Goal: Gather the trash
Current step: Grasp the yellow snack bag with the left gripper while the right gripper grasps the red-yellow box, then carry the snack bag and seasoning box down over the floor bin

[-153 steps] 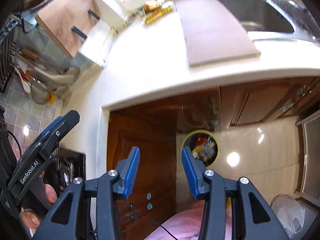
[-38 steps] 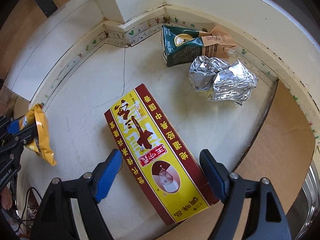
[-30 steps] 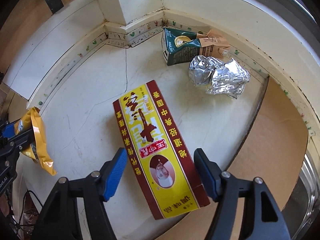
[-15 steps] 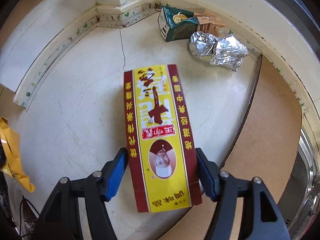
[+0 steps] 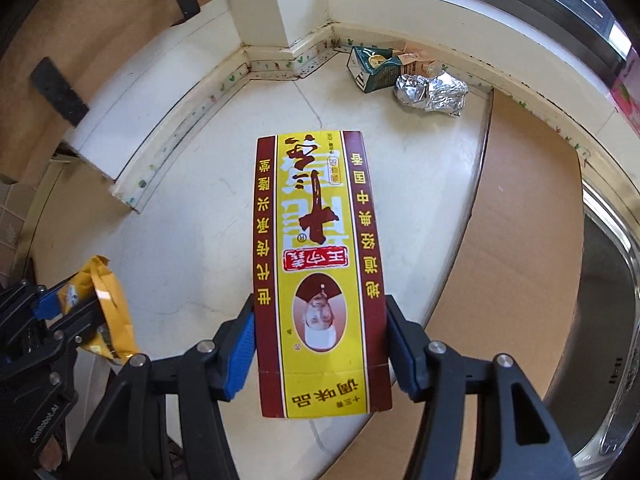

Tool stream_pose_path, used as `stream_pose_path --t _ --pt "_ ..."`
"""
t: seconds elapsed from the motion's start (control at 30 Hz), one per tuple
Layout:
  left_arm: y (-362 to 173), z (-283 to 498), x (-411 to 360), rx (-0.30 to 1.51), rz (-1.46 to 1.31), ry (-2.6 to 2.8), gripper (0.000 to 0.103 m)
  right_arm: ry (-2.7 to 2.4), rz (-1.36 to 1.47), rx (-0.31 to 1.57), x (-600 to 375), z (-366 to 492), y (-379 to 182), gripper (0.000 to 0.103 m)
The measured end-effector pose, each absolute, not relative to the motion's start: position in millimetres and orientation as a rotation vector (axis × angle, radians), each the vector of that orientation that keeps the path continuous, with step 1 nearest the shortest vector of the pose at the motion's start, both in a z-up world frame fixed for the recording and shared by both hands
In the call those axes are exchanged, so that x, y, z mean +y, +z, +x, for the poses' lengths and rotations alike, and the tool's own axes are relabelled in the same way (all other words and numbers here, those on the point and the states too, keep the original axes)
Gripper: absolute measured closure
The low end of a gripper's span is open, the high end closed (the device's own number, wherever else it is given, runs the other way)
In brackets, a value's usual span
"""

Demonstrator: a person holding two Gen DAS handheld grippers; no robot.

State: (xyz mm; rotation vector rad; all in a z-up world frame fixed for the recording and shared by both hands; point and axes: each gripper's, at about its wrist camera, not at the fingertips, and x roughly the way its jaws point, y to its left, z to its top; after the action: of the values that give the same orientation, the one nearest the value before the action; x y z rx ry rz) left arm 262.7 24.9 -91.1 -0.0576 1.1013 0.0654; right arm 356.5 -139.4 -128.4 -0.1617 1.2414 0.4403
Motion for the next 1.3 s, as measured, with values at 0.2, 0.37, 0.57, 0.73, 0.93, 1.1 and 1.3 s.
stream_pose_path --t 0.2,0.37,0.57,0.73,0.93,1.1,1.3 --pt "-91 208 32 1.095 -0.045 -0.026 0.08 0.398 -0.094 1.22 -126 279 -115 0.045" --pt "-93 160 33 1.089 -0.016 -0.095 0.079 0.335 -0.042 1.219 -118 211 -114 0.045" --pt "-104 111 31 1.116 -0.025 -0.141 0.079 0.286 -0.038 1.256 -114 137 -120 0.045" --pt "-127 82 19 1.184 -0.024 -0.186 0.079 0.25 -0.055 1.295 -118 90 -129 0.045" --pt "-163 56 6 1.26 -0.029 -0.203 0.079 0.233 -0.027 1.365 -125 52 -157 0.045" --pt "-195 40 -3 1.317 -0.022 -0.194 0.079 0.242 -0.025 1.443 -131 33 -194 0.045" --pt "-250 26 -8 1.356 -0.038 -0.192 0.079 0.267 0.042 1.533 -146 22 -255 0.045"
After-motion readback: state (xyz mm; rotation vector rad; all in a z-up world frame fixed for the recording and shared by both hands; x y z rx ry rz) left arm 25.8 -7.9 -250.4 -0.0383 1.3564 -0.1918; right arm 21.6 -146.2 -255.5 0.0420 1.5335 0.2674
